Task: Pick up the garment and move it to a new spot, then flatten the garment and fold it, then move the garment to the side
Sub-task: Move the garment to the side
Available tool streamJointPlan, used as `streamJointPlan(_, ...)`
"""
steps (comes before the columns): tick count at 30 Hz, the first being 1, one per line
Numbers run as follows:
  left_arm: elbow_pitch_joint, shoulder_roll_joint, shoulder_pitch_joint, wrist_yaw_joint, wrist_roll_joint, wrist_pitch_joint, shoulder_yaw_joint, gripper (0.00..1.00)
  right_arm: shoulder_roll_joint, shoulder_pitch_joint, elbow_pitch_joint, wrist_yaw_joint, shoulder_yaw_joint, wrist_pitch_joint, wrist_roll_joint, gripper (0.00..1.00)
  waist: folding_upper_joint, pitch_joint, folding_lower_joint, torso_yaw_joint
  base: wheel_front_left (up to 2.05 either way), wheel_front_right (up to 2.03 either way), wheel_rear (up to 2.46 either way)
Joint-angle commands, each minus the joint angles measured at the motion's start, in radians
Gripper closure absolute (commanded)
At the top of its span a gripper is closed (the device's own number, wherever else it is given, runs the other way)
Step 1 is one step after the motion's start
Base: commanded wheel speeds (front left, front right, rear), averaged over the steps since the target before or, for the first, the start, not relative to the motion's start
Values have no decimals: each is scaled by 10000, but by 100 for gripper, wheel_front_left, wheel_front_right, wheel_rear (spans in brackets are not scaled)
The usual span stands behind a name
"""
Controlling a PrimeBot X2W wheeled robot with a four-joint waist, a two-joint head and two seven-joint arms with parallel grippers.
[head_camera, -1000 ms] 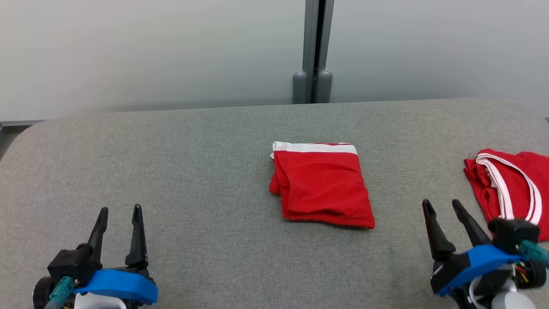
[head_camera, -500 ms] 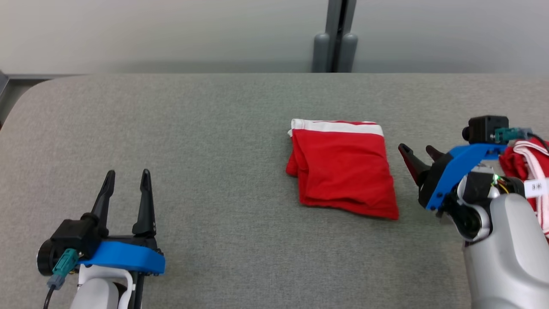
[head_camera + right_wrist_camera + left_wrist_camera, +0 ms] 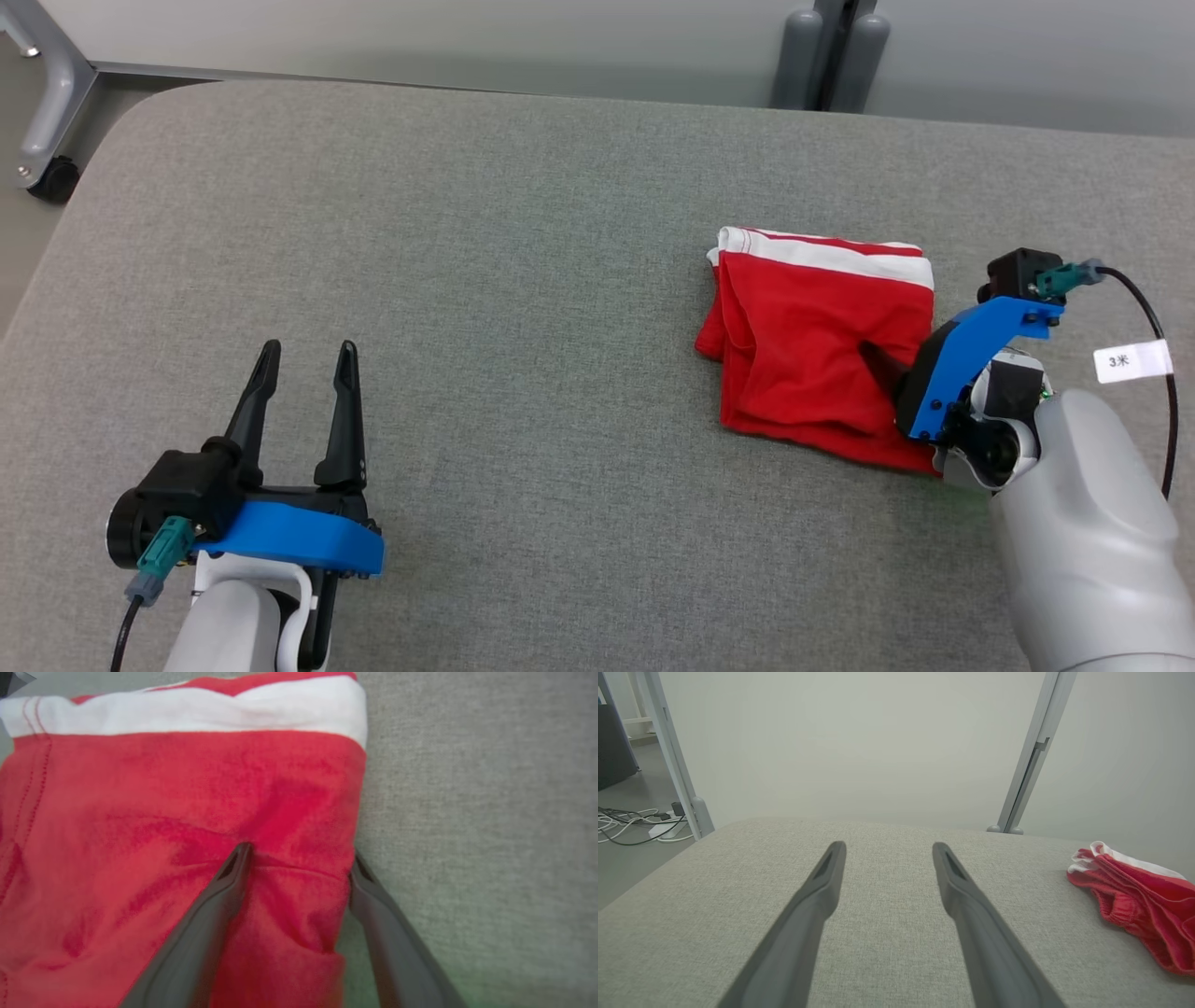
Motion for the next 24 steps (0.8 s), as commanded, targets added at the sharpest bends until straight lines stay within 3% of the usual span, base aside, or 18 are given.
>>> streamJointPlan(1,40,-35,-145,-15,-18,-44,-9,0,27,57,564,-4,117,63,-180,0,0,2,-2,32,0,0,0)
streamJointPlan(2,51,-41,-141,-15,-19,-44,-16,0,45,9,759,-3,235,42,-180,5,0,-8,-2,41,0,0,0)
streamJointPlan(3,60,-46,-129,-15,-24,-44,-10,0,70,-50,864,-1,437,-28,-200,58,0,-20,-2,36,0,0,0)
streamJointPlan(4,59,-42,-101,-15,-31,-44,20,0,92,-149,909,2,719,-88,-276,100,0,-33,-2,5,0,0,0)
streamJointPlan(12,-313,-96,168,-15,-46,-44,248,0,-459,-1070,-278,-1,3388,43,-622,100,0,-135,-2,-838,0,0,0)
streamJointPlan(20,-623,-125,103,-15,10,-44,378,0,-2129,-1490,-2543,-3,6025,1427,927,100,0,-52,-2,-2227,0,0,0)
streamJointPlan(24,-718,-134,-58,-15,66,-44,337,0,-2885,-1507,-3240,-3,6453,1582,1393,100,0,90,-2,-2655,0,0,0)
